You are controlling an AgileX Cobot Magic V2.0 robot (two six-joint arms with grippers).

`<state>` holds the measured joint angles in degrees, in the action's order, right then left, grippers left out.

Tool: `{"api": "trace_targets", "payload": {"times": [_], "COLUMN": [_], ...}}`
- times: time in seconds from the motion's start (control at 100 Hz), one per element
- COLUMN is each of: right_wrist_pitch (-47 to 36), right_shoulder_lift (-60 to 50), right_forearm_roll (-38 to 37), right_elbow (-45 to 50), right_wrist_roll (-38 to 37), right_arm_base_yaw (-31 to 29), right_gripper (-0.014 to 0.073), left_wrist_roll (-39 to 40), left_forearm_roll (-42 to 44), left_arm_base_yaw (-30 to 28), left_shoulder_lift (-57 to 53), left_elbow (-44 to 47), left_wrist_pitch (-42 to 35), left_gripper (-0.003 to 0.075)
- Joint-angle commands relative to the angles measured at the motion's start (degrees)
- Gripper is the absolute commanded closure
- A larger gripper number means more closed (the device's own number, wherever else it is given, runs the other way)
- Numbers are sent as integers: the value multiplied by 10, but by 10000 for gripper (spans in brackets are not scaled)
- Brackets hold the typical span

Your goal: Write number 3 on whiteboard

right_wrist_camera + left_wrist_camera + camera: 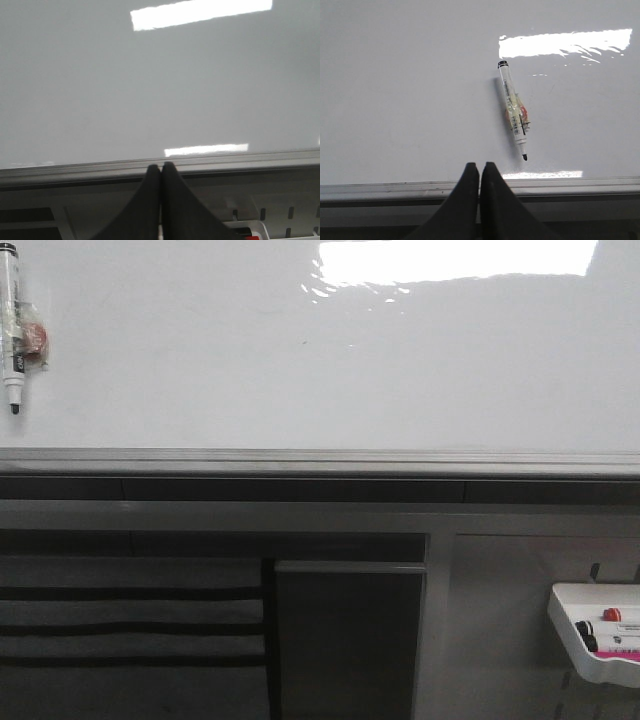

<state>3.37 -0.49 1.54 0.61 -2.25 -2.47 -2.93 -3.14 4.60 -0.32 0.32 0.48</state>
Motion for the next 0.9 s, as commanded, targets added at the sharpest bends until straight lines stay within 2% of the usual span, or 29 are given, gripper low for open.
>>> {"api": "trace_targets", "payload": {"times": [0.0, 0.89], "right_wrist_pitch": [-40, -40], "right_shoulder_lift": [-9, -9], "right_forearm_roll": [1, 1], "right_elbow": [15, 15], "right_wrist_roll": [5, 5], "right_arm_base_yaw": [1, 1], "right_gripper": [662, 662], "left_wrist_roll": [4, 4], "left_forearm_roll": [-1, -1], "left_arm_base_yaw": [-2, -2], "left_shoulder_lift": [-15, -15], "left_elbow": [3, 3], "left_wrist_pitch": [-45, -45], "left_gripper": [741, 741]}}
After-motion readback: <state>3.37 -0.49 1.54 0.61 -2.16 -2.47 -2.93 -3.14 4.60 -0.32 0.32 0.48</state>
